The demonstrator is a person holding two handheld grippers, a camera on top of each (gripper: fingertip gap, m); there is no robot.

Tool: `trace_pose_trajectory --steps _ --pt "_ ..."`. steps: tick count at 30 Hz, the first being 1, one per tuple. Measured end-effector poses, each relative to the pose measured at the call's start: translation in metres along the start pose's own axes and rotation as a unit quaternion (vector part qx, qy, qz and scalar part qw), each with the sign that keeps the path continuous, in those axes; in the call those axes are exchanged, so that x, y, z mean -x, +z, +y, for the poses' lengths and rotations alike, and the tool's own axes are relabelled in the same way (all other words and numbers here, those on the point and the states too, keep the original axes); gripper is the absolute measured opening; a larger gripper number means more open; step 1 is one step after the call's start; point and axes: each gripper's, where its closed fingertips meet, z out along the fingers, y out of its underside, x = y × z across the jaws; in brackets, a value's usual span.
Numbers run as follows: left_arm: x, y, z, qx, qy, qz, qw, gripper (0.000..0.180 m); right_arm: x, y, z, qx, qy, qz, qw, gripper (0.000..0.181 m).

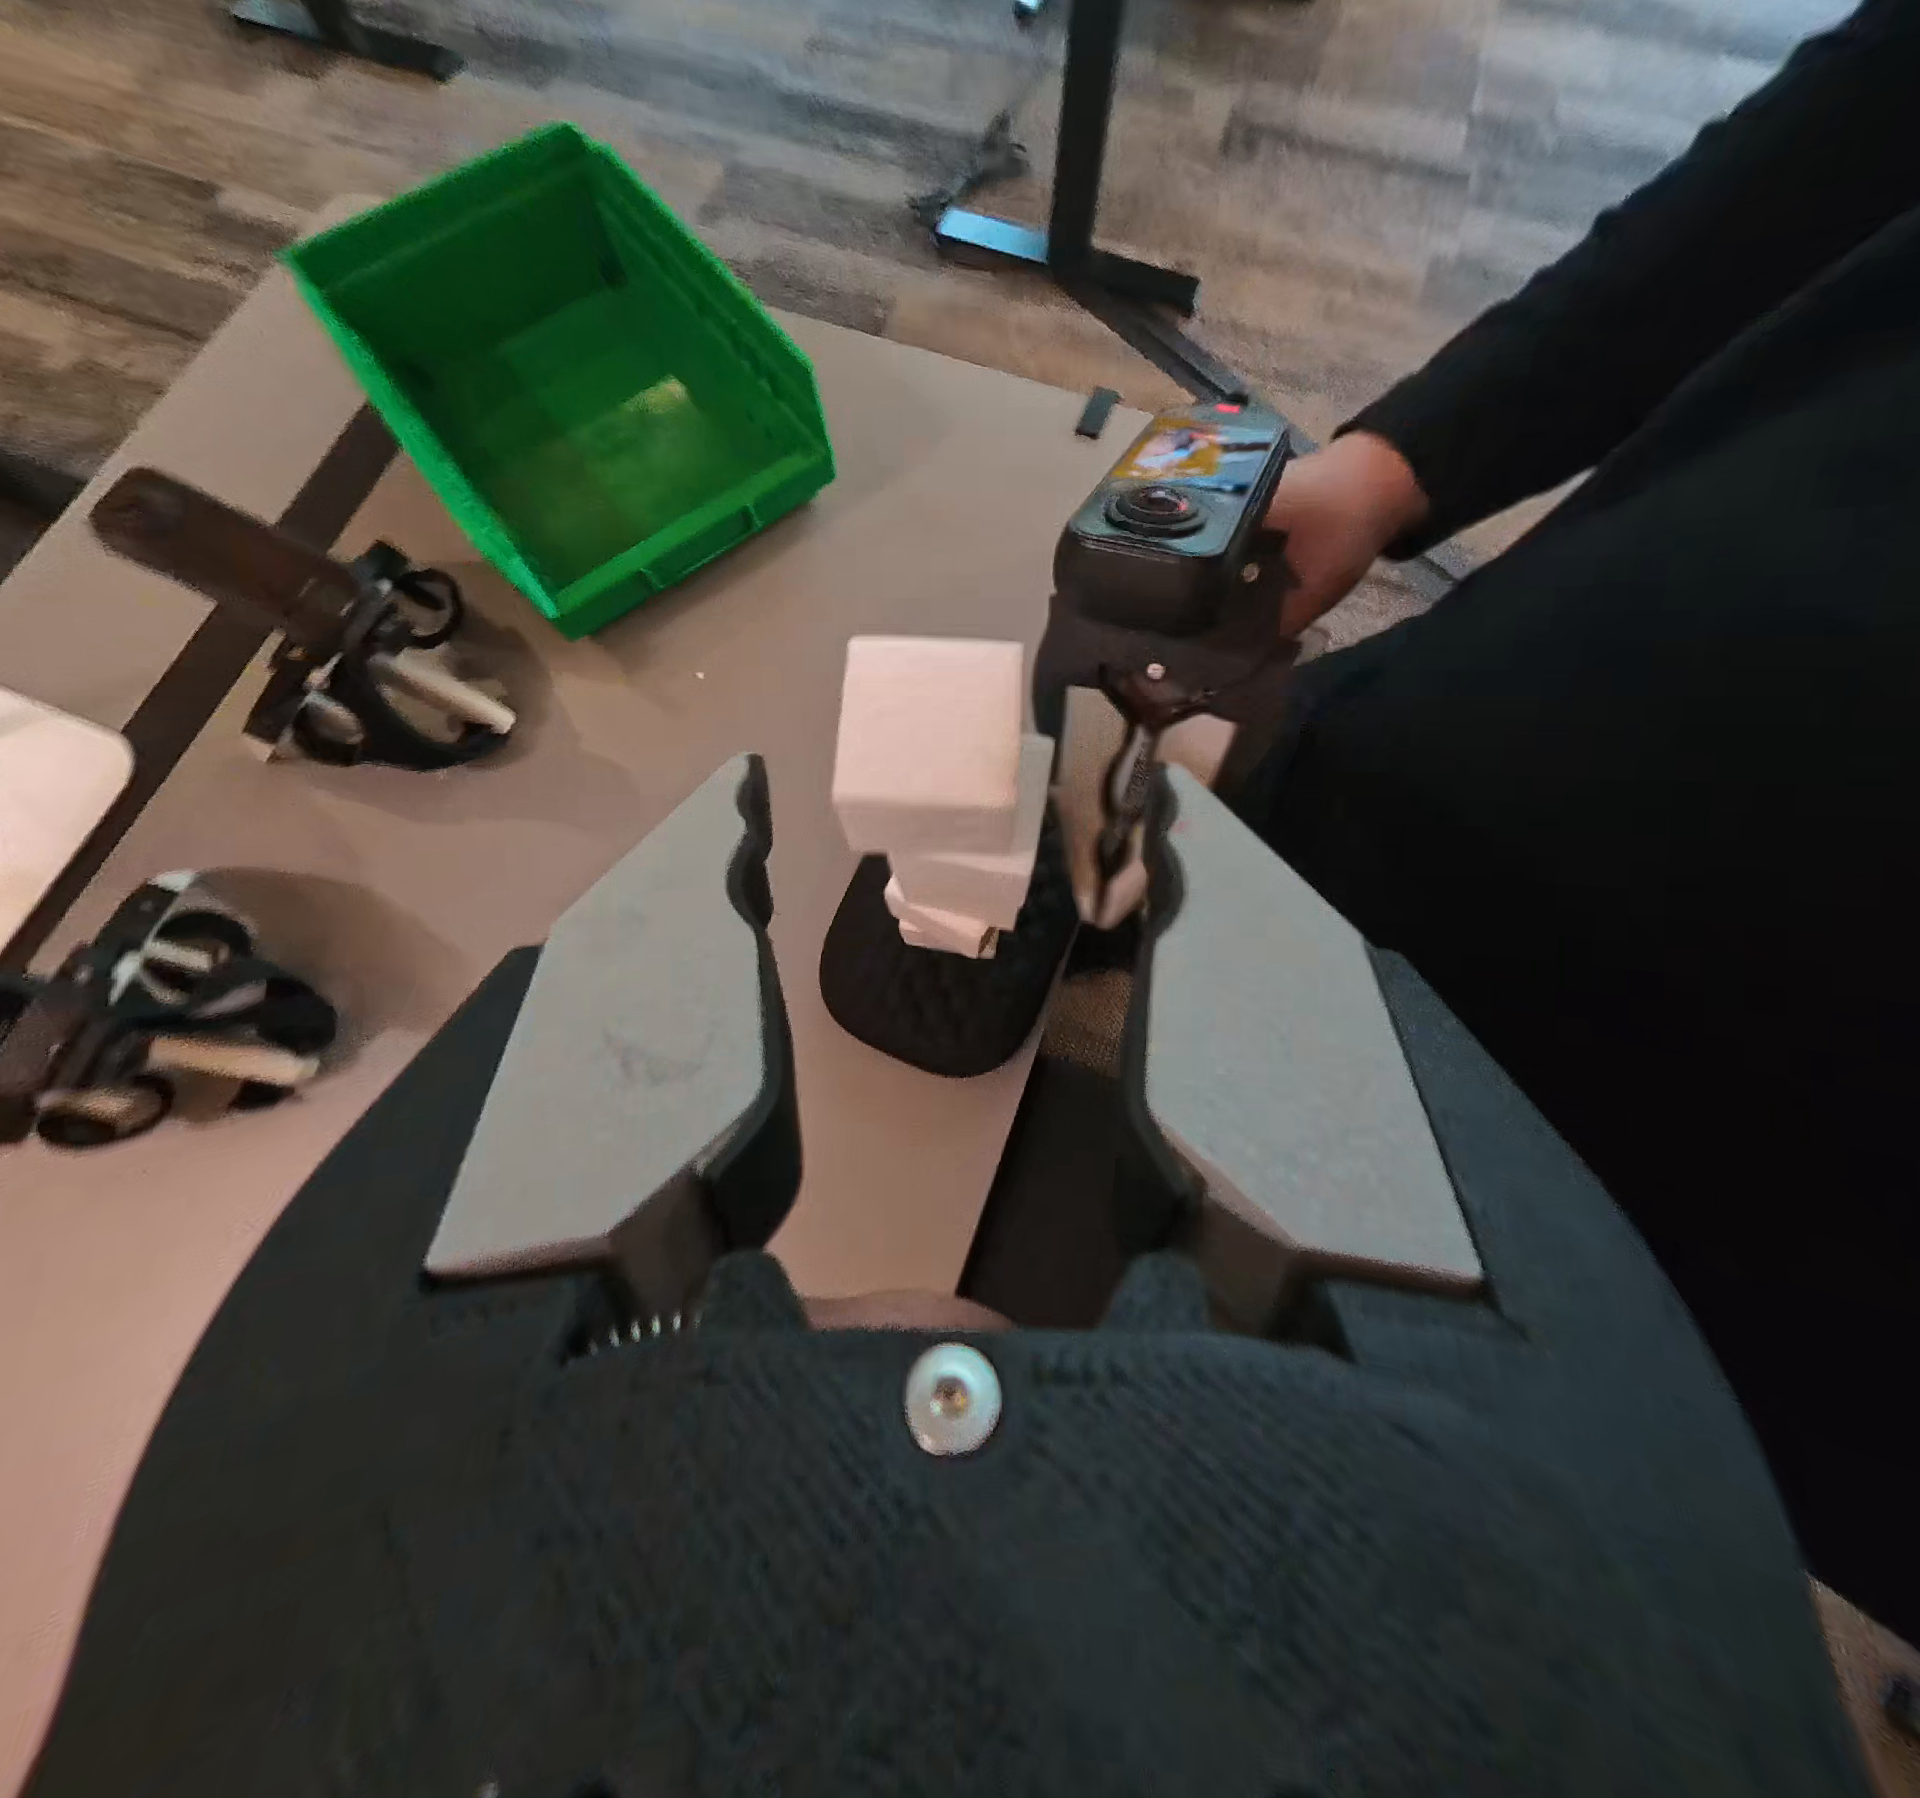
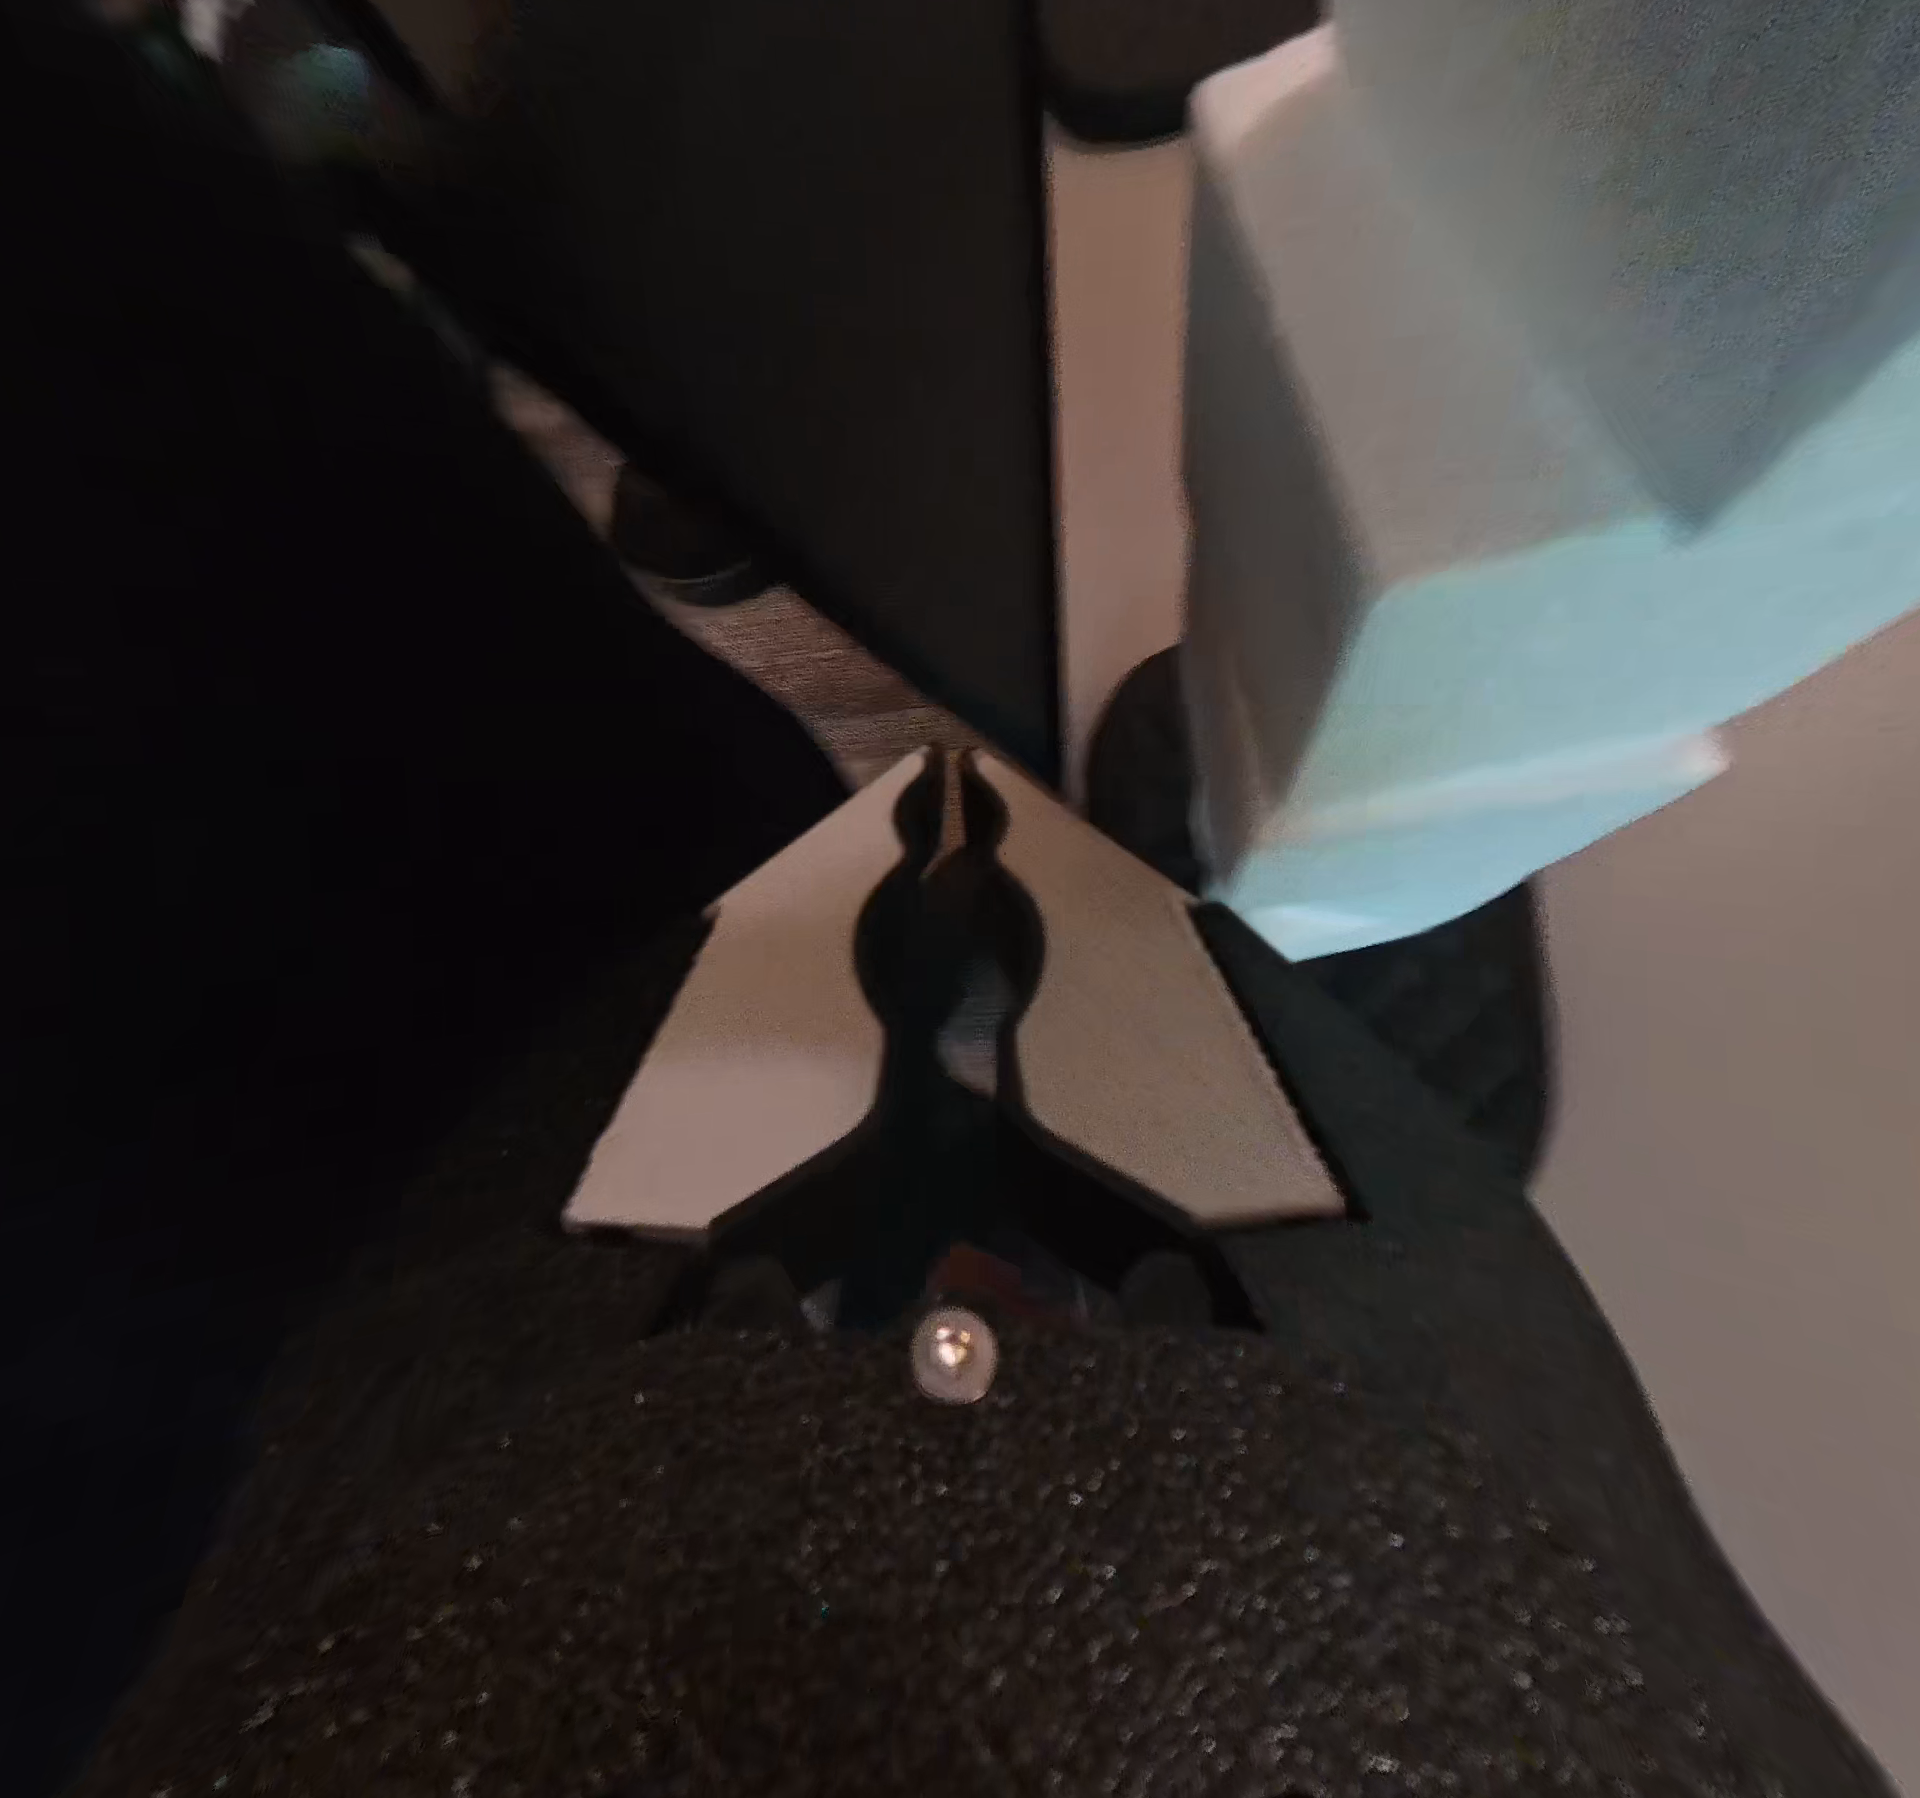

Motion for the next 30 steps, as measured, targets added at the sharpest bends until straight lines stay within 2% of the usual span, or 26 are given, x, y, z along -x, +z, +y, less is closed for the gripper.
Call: trace_pose_trajectory --steps 3,6,11,14,20,25,30 --pt "0.009 -0.014 0.036 0.017 -0.034 -0.025 0.999 0.066 -0.073 0.002 -0.024 0.000 -0.036 0.144 0.989 0.000" --pt "0.011 -0.006 0.085 0.062 -0.078 -0.033 0.994 0.066 -0.137 -0.014 -0.053 0.007 -0.046 0.199 0.979 0.000" --pt "0.006 0.019 0.146 0.091 -0.172 -0.019 0.981 0.065 -0.233 -0.078 -0.067 0.061 -0.028 0.287 0.956 0.003" --pt "0.010 0.031 0.179 0.118 -0.230 -0.024 0.966 0.064 -0.256 -0.123 -0.066 0.061 -0.015 0.322 0.945 0.006" --pt "0.045 0.049 0.229 0.190 -0.283 -0.073 0.937 0.072 -0.231 -0.139 -0.008 0.043 0.104 0.268 0.957 0.020" --pt "0.075 0.081 0.255 0.265 -0.288 -0.069 0.918 0.084 -0.162 -0.084 0.059 0.027 0.231 0.128 0.964 0.028" --pt "0.071 0.112 0.281 0.342 -0.248 -0.030 0.906 0.084 -0.098 -0.020 0.079 0.035 0.241 -0.001 0.970 0.026"
